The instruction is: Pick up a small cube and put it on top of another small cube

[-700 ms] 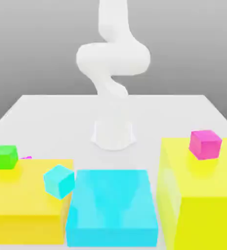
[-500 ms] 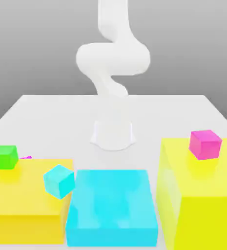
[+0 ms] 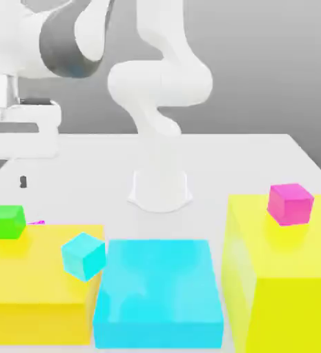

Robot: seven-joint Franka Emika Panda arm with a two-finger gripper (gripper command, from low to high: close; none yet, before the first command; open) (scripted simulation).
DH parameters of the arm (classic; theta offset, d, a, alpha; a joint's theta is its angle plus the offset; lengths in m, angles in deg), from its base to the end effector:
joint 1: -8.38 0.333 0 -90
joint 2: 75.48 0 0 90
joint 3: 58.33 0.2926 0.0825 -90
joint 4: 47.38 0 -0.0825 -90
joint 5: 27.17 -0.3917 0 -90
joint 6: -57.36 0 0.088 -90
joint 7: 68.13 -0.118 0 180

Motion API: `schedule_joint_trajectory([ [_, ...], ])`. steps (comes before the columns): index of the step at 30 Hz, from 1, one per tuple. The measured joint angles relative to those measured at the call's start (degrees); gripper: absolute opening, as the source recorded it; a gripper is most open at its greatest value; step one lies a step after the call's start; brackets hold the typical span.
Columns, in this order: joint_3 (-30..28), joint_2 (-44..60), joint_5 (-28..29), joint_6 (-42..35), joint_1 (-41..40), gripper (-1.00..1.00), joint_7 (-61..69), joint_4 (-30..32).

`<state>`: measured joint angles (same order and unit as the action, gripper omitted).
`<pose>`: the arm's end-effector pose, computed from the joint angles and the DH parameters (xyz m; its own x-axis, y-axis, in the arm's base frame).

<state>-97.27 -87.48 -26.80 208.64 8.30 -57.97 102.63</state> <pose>0.3600 -0.2772 0.2854 0.8547 -0.4775 0.2035 -0.4688 -0.8785 -0.0922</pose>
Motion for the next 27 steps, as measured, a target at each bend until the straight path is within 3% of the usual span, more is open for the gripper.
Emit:
schedule_joint_trajectory([
  [8, -8.2, 10.3, 1.3, 7.9, -5.6, 0.00, 18.4, 8.1],
  [11, -7.9, 12.1, -0.2, 11.4, -10.3, 0.00, 23.9, 12.3],
  [18, -1.1, 17.0, -11.7, 15.2, -12.2, 0.00, 33.7, 11.8],
  [27, 14.6, 24.6, -29.3, 19.6, -23.7, 0.00, 46.7, 9.5],
])
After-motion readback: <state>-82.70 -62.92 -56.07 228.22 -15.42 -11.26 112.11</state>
